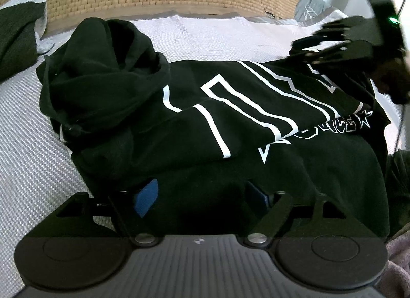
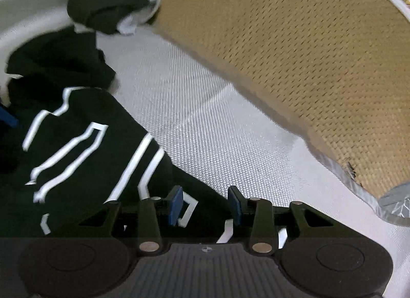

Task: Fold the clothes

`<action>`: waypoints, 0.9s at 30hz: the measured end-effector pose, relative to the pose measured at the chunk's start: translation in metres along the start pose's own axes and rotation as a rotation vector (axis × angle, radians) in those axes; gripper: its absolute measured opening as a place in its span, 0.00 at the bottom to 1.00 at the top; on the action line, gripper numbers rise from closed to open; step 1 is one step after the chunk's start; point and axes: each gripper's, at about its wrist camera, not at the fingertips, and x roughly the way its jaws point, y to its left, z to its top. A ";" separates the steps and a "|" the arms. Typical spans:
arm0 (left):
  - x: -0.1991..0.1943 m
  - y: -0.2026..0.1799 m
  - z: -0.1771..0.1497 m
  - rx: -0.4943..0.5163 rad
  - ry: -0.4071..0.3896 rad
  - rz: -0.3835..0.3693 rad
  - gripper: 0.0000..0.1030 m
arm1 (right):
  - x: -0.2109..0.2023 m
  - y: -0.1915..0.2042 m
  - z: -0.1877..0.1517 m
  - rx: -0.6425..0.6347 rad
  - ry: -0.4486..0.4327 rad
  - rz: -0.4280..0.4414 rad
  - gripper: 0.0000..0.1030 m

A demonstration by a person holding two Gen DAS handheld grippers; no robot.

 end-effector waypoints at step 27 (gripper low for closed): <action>0.004 -0.006 -0.002 0.047 -0.032 -0.037 0.93 | 0.093 -0.022 0.023 -0.248 0.457 0.337 0.60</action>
